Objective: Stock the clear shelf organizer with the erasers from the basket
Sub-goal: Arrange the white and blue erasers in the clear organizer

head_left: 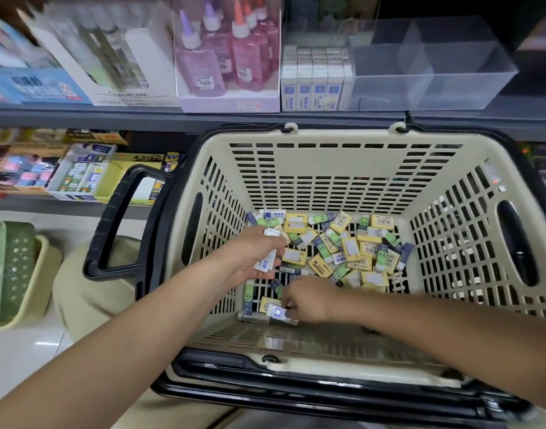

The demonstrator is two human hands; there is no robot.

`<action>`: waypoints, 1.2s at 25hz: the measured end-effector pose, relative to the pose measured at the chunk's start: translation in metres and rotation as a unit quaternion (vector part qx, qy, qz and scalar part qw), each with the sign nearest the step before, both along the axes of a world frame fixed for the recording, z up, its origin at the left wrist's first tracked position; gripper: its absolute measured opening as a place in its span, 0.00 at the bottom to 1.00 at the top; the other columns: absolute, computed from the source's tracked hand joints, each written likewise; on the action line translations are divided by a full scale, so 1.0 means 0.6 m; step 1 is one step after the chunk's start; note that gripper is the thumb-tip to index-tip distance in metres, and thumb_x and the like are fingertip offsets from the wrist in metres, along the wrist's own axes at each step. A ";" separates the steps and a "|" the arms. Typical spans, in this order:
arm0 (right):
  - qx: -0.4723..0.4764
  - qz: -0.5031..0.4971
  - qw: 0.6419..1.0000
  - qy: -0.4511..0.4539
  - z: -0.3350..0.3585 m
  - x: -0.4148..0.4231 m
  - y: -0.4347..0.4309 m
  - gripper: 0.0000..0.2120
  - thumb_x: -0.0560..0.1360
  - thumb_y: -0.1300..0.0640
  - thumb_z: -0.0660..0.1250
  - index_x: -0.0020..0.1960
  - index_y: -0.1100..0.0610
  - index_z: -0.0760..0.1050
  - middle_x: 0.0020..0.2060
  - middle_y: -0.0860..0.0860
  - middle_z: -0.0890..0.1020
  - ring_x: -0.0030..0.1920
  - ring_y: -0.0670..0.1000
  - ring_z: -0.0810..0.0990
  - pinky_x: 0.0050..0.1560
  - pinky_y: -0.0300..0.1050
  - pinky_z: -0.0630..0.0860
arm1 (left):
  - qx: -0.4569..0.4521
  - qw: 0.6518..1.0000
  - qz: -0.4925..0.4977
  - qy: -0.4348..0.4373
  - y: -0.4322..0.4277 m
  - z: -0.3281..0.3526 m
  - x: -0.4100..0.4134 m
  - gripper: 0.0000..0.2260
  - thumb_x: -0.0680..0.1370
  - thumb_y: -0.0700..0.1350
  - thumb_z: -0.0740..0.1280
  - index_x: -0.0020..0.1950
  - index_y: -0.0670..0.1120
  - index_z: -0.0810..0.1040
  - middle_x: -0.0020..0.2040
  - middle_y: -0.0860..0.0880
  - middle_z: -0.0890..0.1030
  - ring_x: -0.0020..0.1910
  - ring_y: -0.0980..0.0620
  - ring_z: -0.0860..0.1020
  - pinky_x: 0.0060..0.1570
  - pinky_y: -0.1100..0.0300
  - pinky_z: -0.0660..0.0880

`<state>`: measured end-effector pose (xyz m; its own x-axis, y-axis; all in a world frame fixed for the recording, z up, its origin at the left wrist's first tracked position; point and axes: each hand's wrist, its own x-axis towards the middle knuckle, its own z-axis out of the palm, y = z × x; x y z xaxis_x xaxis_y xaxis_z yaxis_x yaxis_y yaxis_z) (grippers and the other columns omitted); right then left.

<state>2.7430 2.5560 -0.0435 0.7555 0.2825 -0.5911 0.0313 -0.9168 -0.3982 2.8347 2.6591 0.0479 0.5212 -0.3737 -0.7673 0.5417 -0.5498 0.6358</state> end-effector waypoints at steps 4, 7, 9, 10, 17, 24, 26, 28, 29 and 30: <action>-0.054 -0.032 0.998 0.014 -0.016 0.002 0.023 0.06 0.72 0.59 0.65 0.46 0.61 0.78 0.45 0.55 0.81 0.45 0.55 0.79 0.36 0.43 0.74 | 0.006 1.000 -0.007 -0.005 0.000 -0.004 -0.002 0.02 0.79 0.42 0.63 0.51 0.47 0.73 0.39 0.49 0.76 0.37 0.53 0.74 0.34 0.59 0.72; 0.036 -0.088 0.991 0.096 0.005 0.006 -0.005 0.08 0.74 0.56 0.66 0.47 0.61 0.79 0.47 0.57 0.83 0.46 0.54 0.81 0.42 0.45 0.77 | 0.007 1.000 0.009 -0.014 -0.001 -0.008 0.003 0.03 0.79 0.41 0.62 0.47 0.48 0.73 0.39 0.49 0.76 0.37 0.53 0.73 0.35 0.59 0.73; 0.129 -0.182 0.970 0.100 0.041 0.021 -0.046 0.08 0.75 0.54 0.66 0.45 0.59 0.79 0.43 0.56 0.83 0.41 0.51 0.80 0.44 0.48 0.78 | 0.014 1.000 0.018 -0.021 -0.002 -0.011 0.004 0.02 0.79 0.41 0.62 0.49 0.47 0.74 0.41 0.49 0.76 0.39 0.52 0.73 0.38 0.58 0.72; 0.185 -0.254 0.946 0.086 0.061 0.030 -0.066 0.07 0.75 0.54 0.66 0.43 0.58 0.79 0.39 0.55 0.83 0.37 0.50 0.78 0.40 0.47 0.77 | 0.017 0.999 0.020 -0.020 -0.002 -0.011 0.003 0.04 0.78 0.42 0.63 0.53 0.46 0.74 0.43 0.48 0.76 0.42 0.52 0.74 0.39 0.58 0.72; 0.430 -0.448 0.781 0.070 0.105 0.067 -0.083 0.03 0.72 0.64 0.69 0.44 0.58 0.80 0.34 0.51 0.84 0.34 0.46 0.82 0.31 0.35 0.76 | -0.090 0.987 0.118 0.069 0.000 -0.006 0.008 0.15 0.73 0.43 0.71 0.58 0.44 0.75 0.46 0.46 0.81 0.43 0.49 0.79 0.38 0.56 0.77; 0.102 -0.051 0.993 0.038 0.016 0.059 0.036 0.11 0.76 0.59 0.63 0.54 0.62 0.80 0.53 0.56 0.83 0.52 0.55 0.80 0.56 0.49 0.76 | -0.113 0.964 0.237 0.032 0.014 -0.001 0.040 0.12 0.73 0.40 0.71 0.54 0.45 0.74 0.41 0.45 0.80 0.38 0.48 0.78 0.33 0.56 0.75; 0.066 -0.006 0.995 0.069 -0.004 0.063 0.066 0.13 0.78 0.58 0.60 0.57 0.62 0.78 0.55 0.56 0.81 0.54 0.57 0.79 0.56 0.49 0.76 | -0.111 0.968 0.224 0.036 0.014 -0.001 0.037 0.12 0.72 0.40 0.72 0.53 0.45 0.74 0.41 0.45 0.80 0.38 0.48 0.78 0.32 0.57 0.75; 0.012 0.025 0.997 0.077 -0.021 0.064 0.086 0.15 0.79 0.55 0.59 0.58 0.63 0.76 0.53 0.57 0.80 0.51 0.57 0.78 0.50 0.48 0.76 | -0.115 0.968 0.219 0.039 0.013 -0.001 0.037 0.10 0.72 0.41 0.72 0.50 0.46 0.74 0.41 0.46 0.80 0.38 0.49 0.79 0.31 0.58 0.75; -0.014 0.031 0.996 0.082 -0.026 0.063 0.094 0.15 0.79 0.54 0.59 0.56 0.64 0.75 0.49 0.57 0.78 0.47 0.57 0.77 0.45 0.47 0.74 | -0.114 0.969 0.217 0.037 0.014 -0.001 0.038 0.09 0.72 0.41 0.72 0.49 0.46 0.74 0.41 0.46 0.80 0.38 0.49 0.79 0.31 0.58 0.75; -0.027 0.029 0.995 0.091 -0.027 0.061 0.100 0.15 0.79 0.54 0.59 0.55 0.65 0.74 0.45 0.56 0.76 0.45 0.56 0.75 0.42 0.46 0.72 | -0.113 0.970 0.213 0.035 0.015 -0.001 0.038 0.09 0.72 0.42 0.72 0.48 0.46 0.74 0.41 0.46 0.81 0.38 0.49 0.79 0.31 0.57 0.75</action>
